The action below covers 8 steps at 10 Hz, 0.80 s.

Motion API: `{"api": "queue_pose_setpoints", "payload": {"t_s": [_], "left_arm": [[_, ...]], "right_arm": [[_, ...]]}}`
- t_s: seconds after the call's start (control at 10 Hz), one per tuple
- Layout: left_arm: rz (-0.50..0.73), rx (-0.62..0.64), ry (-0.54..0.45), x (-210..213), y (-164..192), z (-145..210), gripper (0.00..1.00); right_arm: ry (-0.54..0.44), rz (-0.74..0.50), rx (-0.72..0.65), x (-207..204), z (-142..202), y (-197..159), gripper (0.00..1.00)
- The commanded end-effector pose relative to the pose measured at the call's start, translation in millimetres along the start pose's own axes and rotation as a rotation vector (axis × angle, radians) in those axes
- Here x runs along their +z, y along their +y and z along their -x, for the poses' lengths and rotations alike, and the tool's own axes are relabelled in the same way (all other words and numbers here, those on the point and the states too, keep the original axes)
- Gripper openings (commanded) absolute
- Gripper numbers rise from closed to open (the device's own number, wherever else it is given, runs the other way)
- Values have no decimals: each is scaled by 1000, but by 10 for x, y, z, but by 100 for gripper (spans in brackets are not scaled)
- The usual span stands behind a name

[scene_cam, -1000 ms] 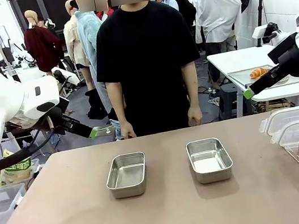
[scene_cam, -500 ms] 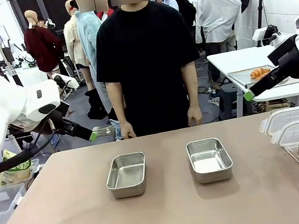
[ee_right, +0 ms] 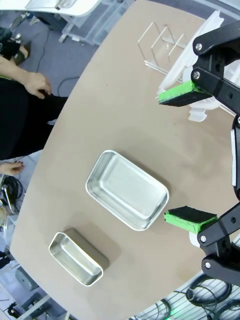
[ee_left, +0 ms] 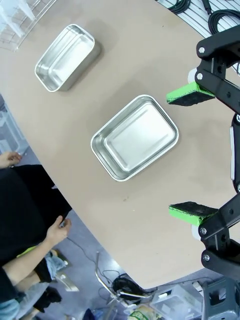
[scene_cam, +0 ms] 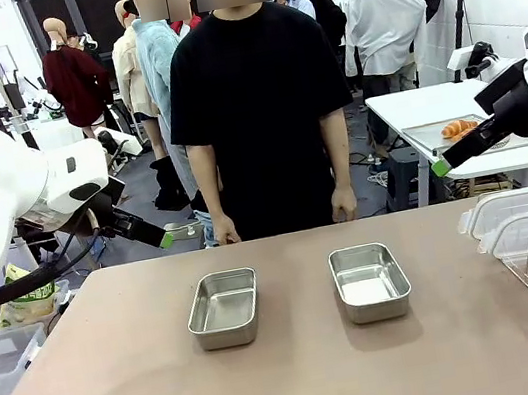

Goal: Place the bread in airtight containers.
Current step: Lift both Airtight Container.

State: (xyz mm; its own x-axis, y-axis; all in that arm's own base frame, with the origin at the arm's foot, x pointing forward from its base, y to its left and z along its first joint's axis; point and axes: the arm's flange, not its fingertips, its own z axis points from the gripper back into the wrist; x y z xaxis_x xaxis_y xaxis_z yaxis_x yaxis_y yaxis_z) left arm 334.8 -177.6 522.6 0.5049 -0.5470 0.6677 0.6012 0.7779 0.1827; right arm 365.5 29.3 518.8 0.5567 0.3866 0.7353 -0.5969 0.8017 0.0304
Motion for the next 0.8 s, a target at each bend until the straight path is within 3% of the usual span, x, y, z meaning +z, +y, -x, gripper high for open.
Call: {"api": "queue_pose_setpoints", "payload": {"t_s": [0.0,0.7], "left_arm": [[-3,-9,-1,7,23,6,100],[-3,-9,-1,7,23,6,100]], "right_arm": [[-4,-12,-1,-8,-2,9,100],[-4,-12,-1,-8,-2,9,100]]}}
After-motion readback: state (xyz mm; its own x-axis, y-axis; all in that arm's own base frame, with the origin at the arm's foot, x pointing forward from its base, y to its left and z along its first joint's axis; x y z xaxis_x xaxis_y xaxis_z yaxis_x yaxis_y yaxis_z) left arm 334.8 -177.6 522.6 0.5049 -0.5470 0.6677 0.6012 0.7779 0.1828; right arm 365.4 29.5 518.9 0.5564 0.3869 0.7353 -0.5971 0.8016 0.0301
